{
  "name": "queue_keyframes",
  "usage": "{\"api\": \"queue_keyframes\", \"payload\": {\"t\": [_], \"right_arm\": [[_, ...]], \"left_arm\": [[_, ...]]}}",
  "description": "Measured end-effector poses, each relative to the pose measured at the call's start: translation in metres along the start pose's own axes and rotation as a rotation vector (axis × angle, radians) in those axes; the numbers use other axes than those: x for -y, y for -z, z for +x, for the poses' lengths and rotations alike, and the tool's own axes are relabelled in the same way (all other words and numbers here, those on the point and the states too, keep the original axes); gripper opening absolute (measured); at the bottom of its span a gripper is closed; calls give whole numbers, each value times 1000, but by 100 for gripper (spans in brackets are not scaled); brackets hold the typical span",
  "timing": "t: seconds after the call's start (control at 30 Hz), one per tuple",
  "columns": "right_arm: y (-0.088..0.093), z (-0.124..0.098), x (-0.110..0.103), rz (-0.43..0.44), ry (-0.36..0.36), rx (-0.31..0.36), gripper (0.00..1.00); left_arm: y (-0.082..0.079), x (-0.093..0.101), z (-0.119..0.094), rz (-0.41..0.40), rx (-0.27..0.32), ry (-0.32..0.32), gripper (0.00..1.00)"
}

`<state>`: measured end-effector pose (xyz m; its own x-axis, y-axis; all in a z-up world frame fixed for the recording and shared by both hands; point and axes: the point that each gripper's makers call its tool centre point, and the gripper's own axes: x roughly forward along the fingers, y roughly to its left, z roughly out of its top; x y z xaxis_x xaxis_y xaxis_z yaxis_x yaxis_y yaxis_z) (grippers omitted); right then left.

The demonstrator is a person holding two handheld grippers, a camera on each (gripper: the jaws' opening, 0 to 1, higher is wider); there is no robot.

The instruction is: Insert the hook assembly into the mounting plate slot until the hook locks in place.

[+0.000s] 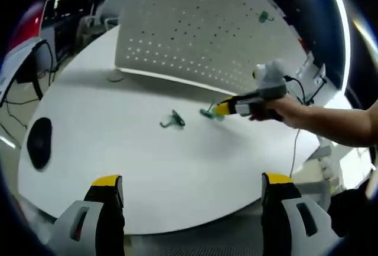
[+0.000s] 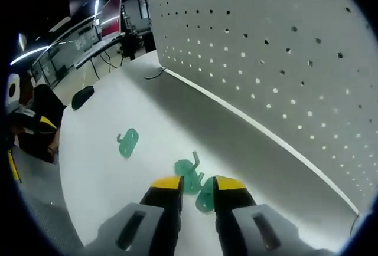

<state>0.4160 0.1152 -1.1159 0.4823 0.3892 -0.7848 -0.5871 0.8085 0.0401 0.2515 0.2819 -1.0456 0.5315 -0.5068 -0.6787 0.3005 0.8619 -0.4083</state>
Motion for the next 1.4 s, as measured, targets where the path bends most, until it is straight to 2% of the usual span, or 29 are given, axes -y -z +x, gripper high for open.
{"api": "queue_keyframes", "payload": {"t": [0.1,0.17,0.23,0.47,0.67,0.8,0.87,1.1,1.3,1.4], "right_arm": [[1,4,1,20,6,-44,16],[4,6,1,14,2,-78,10],[3,5,2,0,11,-82,4],[1,0,6,2,25,-76,0],[0,-6,6,18,28,-48,0],[-3,-10,5,-14,32,-30,0],[-7,-13,7,-34,45,-15,0],[-31,-32,14,1,66,84,0],[-61,-65,12,70,57,210,0],[-73,-81,8,97,50,276,0]], "left_arm": [[-1,1,0,-1,5,6,99],[1,1,0,1,4,5,98],[3,1,-1,-4,4,7,98],[6,-1,-4,-6,-2,6,98],[1,-1,-5,7,8,8,99],[-4,1,-6,15,15,11,99],[-5,1,-7,22,15,12,99],[-14,7,-8,47,31,20,99],[-21,12,-11,59,48,25,99],[-31,16,-13,72,63,31,98]]}}
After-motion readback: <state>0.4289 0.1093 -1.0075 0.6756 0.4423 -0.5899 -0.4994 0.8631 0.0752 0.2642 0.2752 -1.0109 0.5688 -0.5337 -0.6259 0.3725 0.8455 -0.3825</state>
